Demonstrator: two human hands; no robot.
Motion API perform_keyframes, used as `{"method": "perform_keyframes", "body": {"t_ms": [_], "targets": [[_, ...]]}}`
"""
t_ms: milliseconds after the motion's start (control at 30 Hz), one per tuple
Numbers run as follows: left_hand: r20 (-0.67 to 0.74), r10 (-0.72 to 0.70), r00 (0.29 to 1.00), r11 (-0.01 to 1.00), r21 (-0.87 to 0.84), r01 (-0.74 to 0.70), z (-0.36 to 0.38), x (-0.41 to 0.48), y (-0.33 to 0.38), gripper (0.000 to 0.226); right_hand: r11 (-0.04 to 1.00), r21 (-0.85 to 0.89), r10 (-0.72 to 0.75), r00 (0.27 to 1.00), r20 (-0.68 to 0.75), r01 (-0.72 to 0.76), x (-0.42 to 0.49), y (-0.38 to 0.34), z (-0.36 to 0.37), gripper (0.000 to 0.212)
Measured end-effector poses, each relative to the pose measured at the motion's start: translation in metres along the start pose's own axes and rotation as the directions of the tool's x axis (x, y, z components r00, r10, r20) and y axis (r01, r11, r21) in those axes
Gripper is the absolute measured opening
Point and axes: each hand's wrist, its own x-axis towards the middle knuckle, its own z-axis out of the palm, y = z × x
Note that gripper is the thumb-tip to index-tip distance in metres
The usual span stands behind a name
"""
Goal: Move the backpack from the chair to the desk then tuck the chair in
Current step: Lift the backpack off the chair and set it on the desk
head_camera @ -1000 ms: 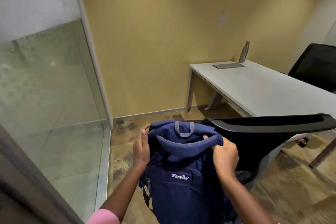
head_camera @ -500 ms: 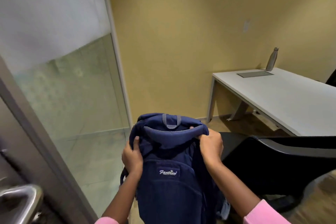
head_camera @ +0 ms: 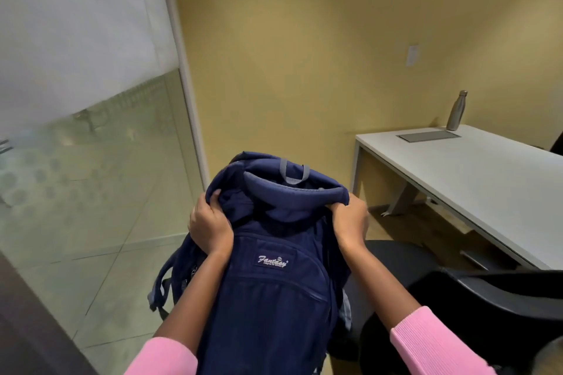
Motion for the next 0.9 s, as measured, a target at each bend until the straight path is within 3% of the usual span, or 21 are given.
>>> {"method": "perform_keyframes", "body": {"t_ms": [333,500,567,667,733,800,900], "targets": [[0.002,0.108,0.994,0.99,0.091,-0.107,0.074,0.057,0.022,0.028,0.988,0.101,-0.113,0.993,-0.03,0.116,0.093,0.005,0.037,0.026],[0.007,0.181,0.983,0.978,0.106,-0.181,0.112,0.084,0.026,0.027,0.929,0.297,-0.263,0.958,0.117,0.219,0.14,0.027,0.046,0.034],[0.009,0.199,0.98,0.973,0.113,-0.199,0.127,0.095,0.024,0.027,0.918,0.367,-0.248,0.939,0.239,0.149,0.155,0.046,0.049,0.058],[0.002,0.196,0.981,0.975,0.111,-0.195,0.151,0.114,0.022,0.025,0.888,0.437,-0.06,0.906,0.42,-0.144,0.178,0.08,0.056,0.109],[-0.001,0.175,0.985,0.978,0.115,-0.174,0.168,0.129,0.018,0.024,0.869,0.363,0.089,0.827,0.554,-0.337,0.186,0.103,0.065,0.115],[0.003,0.15,0.989,0.982,0.116,-0.15,0.187,0.147,0.01,0.024,0.866,0.294,0.17,0.791,0.587,-0.405,0.192,0.123,0.082,0.11],[0.032,0.125,0.992,0.986,0.111,-0.128,0.22,0.173,-0.008,0.025,0.895,0.287,0.194,0.876,0.441,-0.343,0.213,0.132,0.116,0.108]]}}
